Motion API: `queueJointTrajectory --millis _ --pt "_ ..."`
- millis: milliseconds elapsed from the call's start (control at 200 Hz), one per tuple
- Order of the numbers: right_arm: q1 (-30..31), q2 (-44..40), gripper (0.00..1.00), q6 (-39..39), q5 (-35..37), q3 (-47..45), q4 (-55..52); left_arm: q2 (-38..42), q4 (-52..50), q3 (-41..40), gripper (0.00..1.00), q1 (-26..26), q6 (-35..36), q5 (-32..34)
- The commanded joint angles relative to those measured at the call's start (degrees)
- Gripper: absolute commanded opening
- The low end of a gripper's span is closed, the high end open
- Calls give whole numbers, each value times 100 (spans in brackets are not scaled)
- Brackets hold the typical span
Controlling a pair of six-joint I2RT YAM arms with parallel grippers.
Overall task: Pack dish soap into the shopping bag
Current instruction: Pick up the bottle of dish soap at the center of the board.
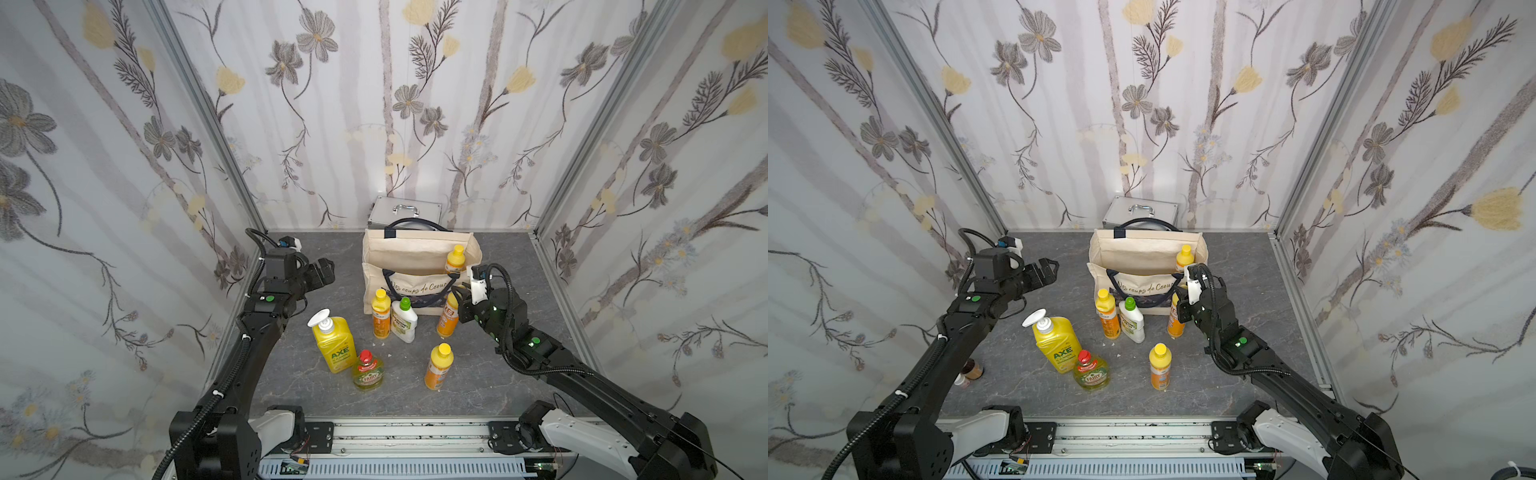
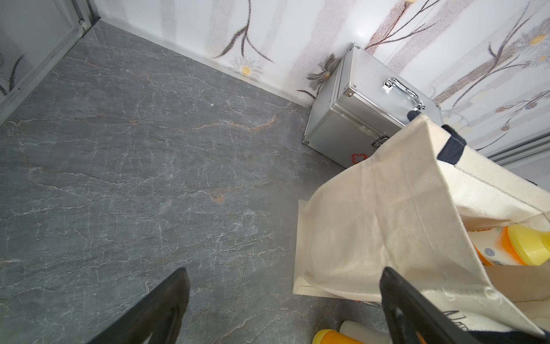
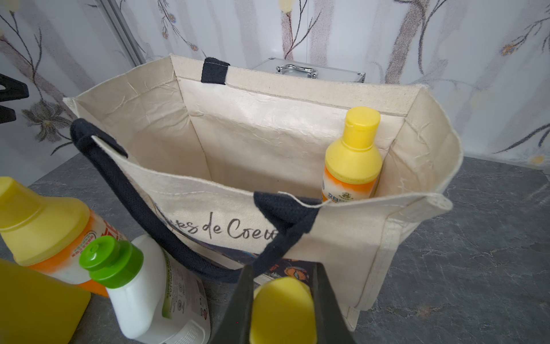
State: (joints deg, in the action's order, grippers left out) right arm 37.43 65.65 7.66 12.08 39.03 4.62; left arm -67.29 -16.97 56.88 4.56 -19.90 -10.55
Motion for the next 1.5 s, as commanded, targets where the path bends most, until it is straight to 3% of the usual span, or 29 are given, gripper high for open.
queueJointTrajectory --millis 0,470,854,1499 --pt "8 -33 5 -50 63 164 -156 14 78 16 100 1 -5 9" --pt "2 -298 0 -130 146 813 -965 48 83 -2 100 1 -14 -10" --pt "1 71 0 -669 49 2668 -2180 58 73 -6 100 1 -14 -9" --pt "3 971 0 -1115 -191 4601 -2493 146 9 16 100 34 4 53"
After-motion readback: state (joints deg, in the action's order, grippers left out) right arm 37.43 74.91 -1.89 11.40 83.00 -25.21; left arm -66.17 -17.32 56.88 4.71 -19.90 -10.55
